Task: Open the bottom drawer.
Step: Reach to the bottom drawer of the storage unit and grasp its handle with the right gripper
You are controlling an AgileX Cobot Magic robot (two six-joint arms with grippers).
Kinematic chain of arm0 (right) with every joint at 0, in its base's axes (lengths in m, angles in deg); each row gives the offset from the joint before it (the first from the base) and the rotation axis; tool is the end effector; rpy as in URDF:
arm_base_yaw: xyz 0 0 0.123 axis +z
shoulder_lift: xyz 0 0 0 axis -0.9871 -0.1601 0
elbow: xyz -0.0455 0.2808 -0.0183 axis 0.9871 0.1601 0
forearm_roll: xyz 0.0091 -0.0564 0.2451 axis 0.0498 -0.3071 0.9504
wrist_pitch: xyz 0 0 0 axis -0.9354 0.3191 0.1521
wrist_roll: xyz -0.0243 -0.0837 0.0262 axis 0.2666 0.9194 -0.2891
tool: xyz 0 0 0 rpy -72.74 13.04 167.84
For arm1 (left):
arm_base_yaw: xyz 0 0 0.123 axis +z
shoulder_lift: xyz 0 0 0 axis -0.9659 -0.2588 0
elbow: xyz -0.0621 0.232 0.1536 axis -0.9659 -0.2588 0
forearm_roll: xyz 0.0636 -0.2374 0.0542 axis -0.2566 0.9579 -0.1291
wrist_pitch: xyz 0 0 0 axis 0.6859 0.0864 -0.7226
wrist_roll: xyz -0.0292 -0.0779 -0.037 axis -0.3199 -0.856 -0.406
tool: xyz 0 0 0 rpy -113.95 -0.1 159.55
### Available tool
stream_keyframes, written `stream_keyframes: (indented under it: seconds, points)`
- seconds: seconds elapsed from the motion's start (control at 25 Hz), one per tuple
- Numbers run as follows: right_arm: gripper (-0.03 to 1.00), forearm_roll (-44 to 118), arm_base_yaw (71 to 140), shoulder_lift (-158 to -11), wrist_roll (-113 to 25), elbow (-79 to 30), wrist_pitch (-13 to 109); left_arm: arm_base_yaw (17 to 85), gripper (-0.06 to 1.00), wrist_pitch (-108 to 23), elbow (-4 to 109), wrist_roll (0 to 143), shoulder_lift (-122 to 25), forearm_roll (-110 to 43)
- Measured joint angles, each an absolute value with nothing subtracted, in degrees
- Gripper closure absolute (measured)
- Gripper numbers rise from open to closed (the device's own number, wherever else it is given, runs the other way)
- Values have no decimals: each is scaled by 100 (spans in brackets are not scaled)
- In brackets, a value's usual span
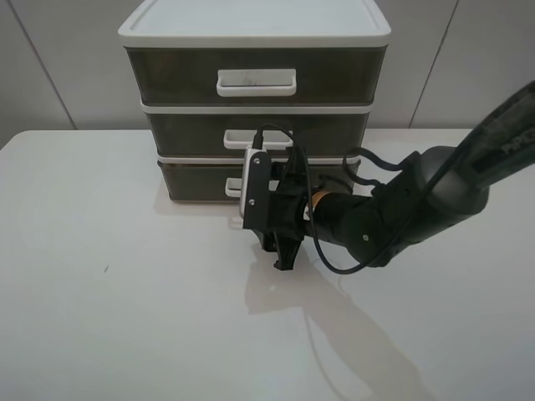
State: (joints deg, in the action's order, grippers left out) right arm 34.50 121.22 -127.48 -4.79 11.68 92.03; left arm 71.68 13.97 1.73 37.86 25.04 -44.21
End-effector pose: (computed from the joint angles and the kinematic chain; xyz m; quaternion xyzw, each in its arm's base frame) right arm 0.2712 0.2249 0.0883 -0.6559 0.5809 -0.0967 0.4721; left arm -0.0064 -0.0032 0.2789 0.0256 0.8498 -0.0376 0.5251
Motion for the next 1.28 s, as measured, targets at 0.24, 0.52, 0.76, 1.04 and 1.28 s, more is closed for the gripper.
stream_keyframes:
  seconds: [0.24, 0.52, 0.76, 1.04, 1.28]
  points:
    - [28, 3450, 12122, -12889, -479, 1168, 9342, 7168, 20, 1397, 173, 3786, 2504, -4421]
    - [28, 3456, 12122, -13025, -479, 1168, 9391, 7168, 20, 1397, 173, 3786, 2504, -4421]
    - [28, 3451, 12033, -13050, -479, 1168, 9437, 7168, 20, 1397, 173, 3786, 2504, -4421]
    - [29, 3456, 12001, -13158, -479, 1063, 9455, 7168, 20, 1397, 173, 3786, 2504, -4421]
    - [29, 3451, 12001, -13264, -479, 880, 9433, 7168, 20, 1397, 173, 3786, 2504, -4421]
